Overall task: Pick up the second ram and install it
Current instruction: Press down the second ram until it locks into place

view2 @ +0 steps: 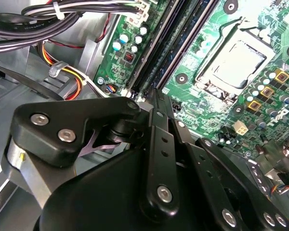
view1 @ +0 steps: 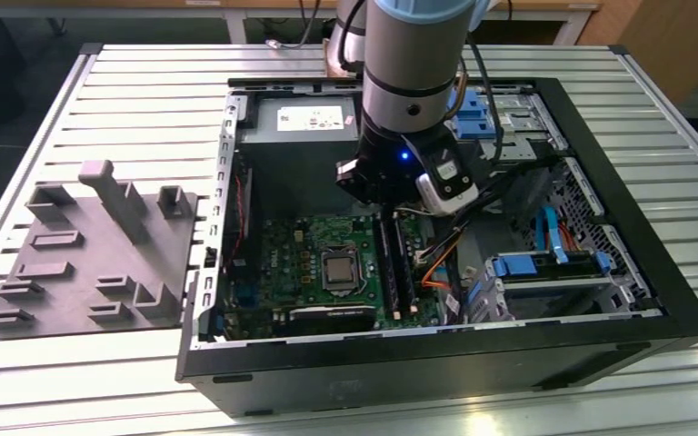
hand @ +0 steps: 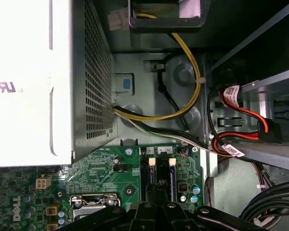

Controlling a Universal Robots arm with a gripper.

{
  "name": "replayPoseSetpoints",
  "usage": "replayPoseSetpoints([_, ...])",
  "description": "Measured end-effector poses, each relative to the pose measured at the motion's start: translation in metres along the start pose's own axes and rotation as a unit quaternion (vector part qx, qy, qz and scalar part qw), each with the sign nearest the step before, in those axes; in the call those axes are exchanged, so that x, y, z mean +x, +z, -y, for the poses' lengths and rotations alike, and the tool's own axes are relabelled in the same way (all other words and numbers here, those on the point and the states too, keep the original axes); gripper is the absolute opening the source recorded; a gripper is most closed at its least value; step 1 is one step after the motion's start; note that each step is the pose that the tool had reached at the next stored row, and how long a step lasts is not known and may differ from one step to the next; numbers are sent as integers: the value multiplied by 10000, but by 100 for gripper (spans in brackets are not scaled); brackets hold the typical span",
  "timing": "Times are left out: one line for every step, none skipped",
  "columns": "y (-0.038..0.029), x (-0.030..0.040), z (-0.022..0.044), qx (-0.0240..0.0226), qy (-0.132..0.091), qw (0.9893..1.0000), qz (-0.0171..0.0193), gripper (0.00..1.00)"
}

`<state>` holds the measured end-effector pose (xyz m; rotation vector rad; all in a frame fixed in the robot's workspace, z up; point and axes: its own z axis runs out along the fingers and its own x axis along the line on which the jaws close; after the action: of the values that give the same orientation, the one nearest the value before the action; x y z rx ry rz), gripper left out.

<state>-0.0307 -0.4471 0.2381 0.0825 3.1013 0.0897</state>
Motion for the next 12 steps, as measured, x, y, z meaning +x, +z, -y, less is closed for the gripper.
replayPoseSetpoints([0, 0, 1, 0, 0, 10000, 0, 11])
replayPoseSetpoints([-1, -1, 24, 2, 0, 10000, 0, 11])
replayPoseSetpoints([-2, -3, 50, 6, 0, 10000, 0, 11])
replayPoseSetpoints([-3, -3, 51, 6, 0, 10000, 0, 11])
replayPoseSetpoints([-3, -3, 53, 6, 0, 10000, 0, 11])
replayPoseSetpoints([-3, -3, 55, 6, 0, 10000, 0, 11])
replayPoseSetpoints([-3, -3, 57, 7, 0, 10000, 0, 11])
replayPoseSetpoints([-3, -3, 59, 6, 0, 10000, 0, 11])
replayPoseSetpoints([-3, -3, 61, 7, 0, 10000, 0, 11])
replayPoseSetpoints([-4, -3, 63, 7, 0, 10000, 0, 11])
replayPoseSetpoints([-4, -4, 65, 6, 0, 10000, 0, 11])
replayPoseSetpoints([-4, -4, 68, 6, 0, 10000, 0, 11])
